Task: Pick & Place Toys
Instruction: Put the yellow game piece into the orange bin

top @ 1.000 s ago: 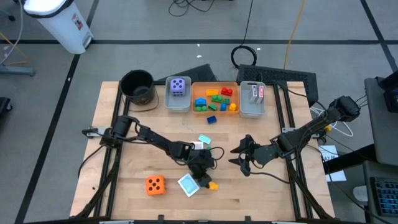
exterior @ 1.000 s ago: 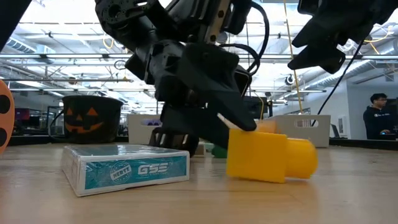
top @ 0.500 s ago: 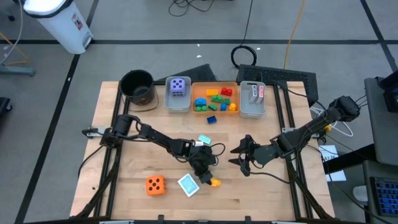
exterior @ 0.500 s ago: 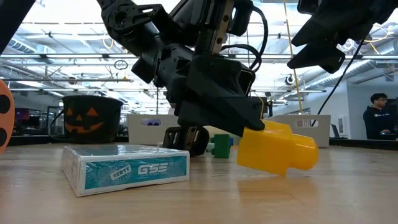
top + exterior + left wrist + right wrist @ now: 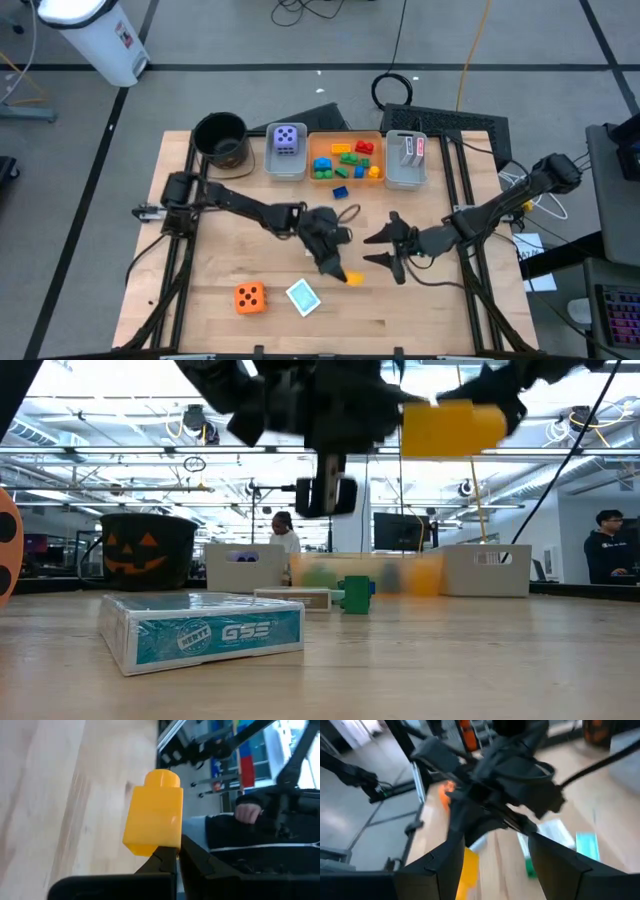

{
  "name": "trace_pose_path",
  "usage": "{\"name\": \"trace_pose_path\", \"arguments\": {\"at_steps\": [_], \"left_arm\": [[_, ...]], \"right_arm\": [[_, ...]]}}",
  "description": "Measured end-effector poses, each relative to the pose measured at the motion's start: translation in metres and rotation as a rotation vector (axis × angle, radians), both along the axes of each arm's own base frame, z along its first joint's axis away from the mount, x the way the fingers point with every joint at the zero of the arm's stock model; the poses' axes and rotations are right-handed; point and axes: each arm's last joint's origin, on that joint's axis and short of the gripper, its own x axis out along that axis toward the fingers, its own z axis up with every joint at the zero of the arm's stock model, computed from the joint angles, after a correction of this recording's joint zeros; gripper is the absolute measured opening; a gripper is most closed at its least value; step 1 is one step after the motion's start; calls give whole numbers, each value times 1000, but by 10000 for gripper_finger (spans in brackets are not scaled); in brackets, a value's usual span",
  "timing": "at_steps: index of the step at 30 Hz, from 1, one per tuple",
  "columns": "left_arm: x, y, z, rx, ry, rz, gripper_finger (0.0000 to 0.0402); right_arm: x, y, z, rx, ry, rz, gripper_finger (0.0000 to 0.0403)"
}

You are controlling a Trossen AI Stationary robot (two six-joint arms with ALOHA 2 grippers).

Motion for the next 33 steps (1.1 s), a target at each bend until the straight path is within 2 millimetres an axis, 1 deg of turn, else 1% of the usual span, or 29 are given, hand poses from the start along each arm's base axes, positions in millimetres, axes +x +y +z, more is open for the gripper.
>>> {"name": "trace_pose_path", "arguments": {"at_steps": [3,6,9,14,18,21,24,27,30,33], "left_arm": [[-3,17,18,2,-52,31,5],[-6,36,31,3,-83,57,5],[-8,54,38,-9,-100,69,4],[-10,78,39,-38,-100,73,6],[-11,89,40,-38,-120,69,6],[-11,96,44,-57,-150,55,8],[-11,102,47,-65,-182,58,4],[-11,107,49,-72,-197,71,8],[-11,110,50,-79,-201,70,5],[-11,111,50,-80,-201,72,6]], "right_arm": [[0,-6,11,-31,-75,-4,210],[-1,-11,20,-64,-147,-11,210],[0,-13,30,-135,-184,-4,210],[5,-11,44,-270,-187,2,210],[7,-12,44,-372,-146,-35,210],[7,-13,39,-413,-101,-47,210],[10,-13,33,-430,-64,-41,210],[14,-13,29,-430,-54,-50,210],[20,-16,24,-436,-32,-65,210],[21,-21,24,-426,-29,-85,210]]}}
